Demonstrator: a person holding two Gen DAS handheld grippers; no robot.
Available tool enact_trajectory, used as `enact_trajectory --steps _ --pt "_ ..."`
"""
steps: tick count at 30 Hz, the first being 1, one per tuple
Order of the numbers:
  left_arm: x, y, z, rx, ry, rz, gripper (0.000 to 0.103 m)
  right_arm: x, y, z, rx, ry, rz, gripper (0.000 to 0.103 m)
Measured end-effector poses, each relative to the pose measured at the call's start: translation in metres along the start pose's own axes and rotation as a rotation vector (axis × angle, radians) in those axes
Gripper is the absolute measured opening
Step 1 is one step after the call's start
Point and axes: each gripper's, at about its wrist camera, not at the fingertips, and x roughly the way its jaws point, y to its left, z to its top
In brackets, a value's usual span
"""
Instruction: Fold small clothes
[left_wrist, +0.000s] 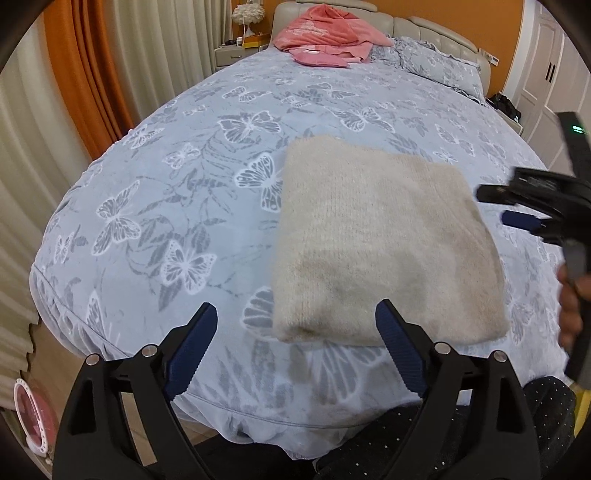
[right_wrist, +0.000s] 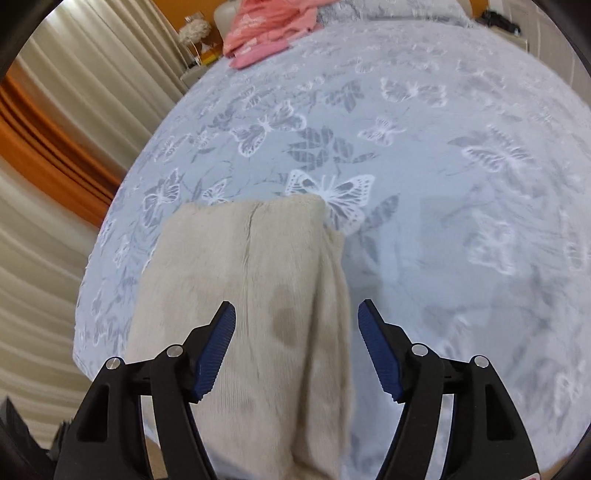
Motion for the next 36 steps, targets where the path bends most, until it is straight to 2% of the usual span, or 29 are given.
enact_trajectory --steps 1,3,4,6,9,10,11,12,13,16,18,20,22,23,24,26,29,30,31,32,33,34,36 --pt "0.004 0.002 0.001 -0.001 0.005 0.002 0.086 0.009 -0.001 0.003 0.014 0.02 -0.002 0.066" --pt "0.011 0.004 0.002 -0.003 0.021 0.007 0.086 0.034 0.0 0.009 0.026 0.097 0.051 0.015" --pt "0.015 0.005 0.002 -0.003 0.029 0.01 0.086 0.037 0.005 0.013 0.003 0.117 0.043 0.014" --pt "0.025 0.009 0.001 -0.004 0.049 0.016 0.086 0.012 0.023 0.023 -0.074 0.008 0.091 0.014" --pt "0.04 0.014 -0.001 -0.013 0.077 0.011 0.086 -0.011 0.032 0.029 -0.098 -0.095 0.105 0.015" --pt "0.044 0.014 -0.001 -0.018 0.085 0.008 0.088 -0.004 0.029 0.029 -0.096 -0.085 0.081 0.017" --pt "0.049 0.014 -0.001 -0.022 0.094 0.008 0.088 0.018 0.022 0.027 -0.1 -0.006 0.031 0.023" --pt "0.052 0.013 -0.001 -0.022 0.102 0.01 0.088 0.04 0.016 0.023 -0.102 0.088 -0.023 0.023" --pt "0.054 0.012 -0.001 -0.018 0.107 0.009 0.089 0.049 0.009 0.017 -0.093 0.133 -0.052 0.024" --pt "0.054 0.011 0.0 0.003 0.099 0.015 0.09 0.018 0.002 0.001 -0.051 0.022 0.017 0.028" --pt "0.054 0.014 -0.004 0.006 0.095 0.013 0.091 -0.008 -0.008 -0.022 -0.007 -0.032 0.038 0.028" --pt "0.056 0.016 -0.008 -0.005 0.103 0.006 0.092 -0.008 -0.015 -0.047 0.02 -0.004 0.039 0.029" --pt "0.058 0.017 -0.01 -0.016 0.117 0.008 0.092 0.006 -0.021 -0.069 0.001 0.045 0.021 0.035" --pt "0.059 0.017 -0.01 -0.023 0.124 0.004 0.092 0.008 -0.026 -0.077 0.0 0.053 0.017 0.04" --pt "0.06 0.018 -0.011 -0.028 0.128 0.004 0.092 0.004 -0.03 -0.078 0.021 0.049 0.024 0.041" --pt "0.053 0.019 -0.009 -0.046 0.134 0.006 0.089 -0.017 -0.031 -0.073 0.064 0.018 0.049 0.04" --pt "0.01 0.02 0.004 -0.118 0.033 -0.102 0.089 -0.06 -0.012 -0.066 -0.013 -0.098 0.079 0.038" --pt "-0.003 0.019 0.014 -0.142 0.001 -0.155 0.09 -0.074 -0.005 -0.064 -0.048 -0.133 0.099 0.029" --pt "-0.007 0.016 0.02 -0.147 -0.012 -0.177 0.09 -0.081 0.001 -0.061 -0.069 -0.147 0.12 0.023" --pt "-0.011 0.01 0.034 -0.148 -0.032 -0.2 0.09 -0.084 0.008 -0.055 -0.088 -0.14 0.141 0.011" --pt "-0.012 0.004 0.045 -0.144 -0.044 -0.205 0.09 -0.079 0.015 -0.046 -0.098 -0.125 0.155 0.006" --pt "-0.01 -0.002 0.056 -0.138 -0.051 -0.202 0.09 -0.073 0.02 -0.04 -0.108 -0.106 0.158 0.006" --pt "0.011 -0.016 0.072 -0.119 -0.018 -0.187 0.09 -0.041 0.023 -0.037 -0.134 -0.02 0.108 0.006"
